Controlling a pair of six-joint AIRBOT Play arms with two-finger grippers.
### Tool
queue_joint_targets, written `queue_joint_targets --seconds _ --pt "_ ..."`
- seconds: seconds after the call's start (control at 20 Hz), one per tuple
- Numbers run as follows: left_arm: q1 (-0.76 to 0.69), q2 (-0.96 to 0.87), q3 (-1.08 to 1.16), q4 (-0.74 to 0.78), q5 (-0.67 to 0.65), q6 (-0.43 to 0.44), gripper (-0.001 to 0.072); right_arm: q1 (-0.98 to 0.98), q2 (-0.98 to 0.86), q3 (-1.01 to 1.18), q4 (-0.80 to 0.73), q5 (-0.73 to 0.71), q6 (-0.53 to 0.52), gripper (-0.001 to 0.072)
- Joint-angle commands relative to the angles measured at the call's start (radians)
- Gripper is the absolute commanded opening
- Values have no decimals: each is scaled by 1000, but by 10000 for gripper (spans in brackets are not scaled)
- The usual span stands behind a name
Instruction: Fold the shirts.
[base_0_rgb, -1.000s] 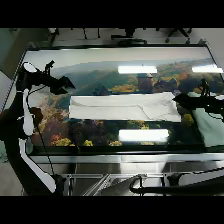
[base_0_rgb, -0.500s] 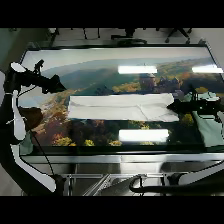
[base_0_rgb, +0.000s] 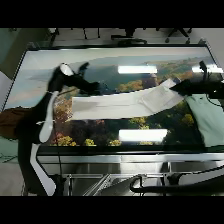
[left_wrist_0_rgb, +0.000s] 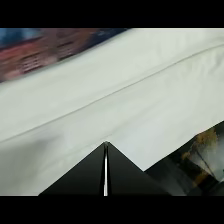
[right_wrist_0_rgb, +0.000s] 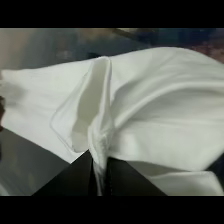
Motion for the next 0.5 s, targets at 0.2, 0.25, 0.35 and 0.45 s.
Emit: queue_joint_targets --seconds 0.2,0.25,0.35,0.45 --pt "-425 -219 145 2 518 -1 15 1 168 116 192 129 83 18" --pt "-450 -249 174 2 551 -1 15 2 182 116 192 129 84 18" --pt "-481 -285 183 -3 605 -25 15 2 193 116 192 130 93 19" --pt "-475 -277 146 -87 658 -45 15 1 190 116 191 134 93 19"
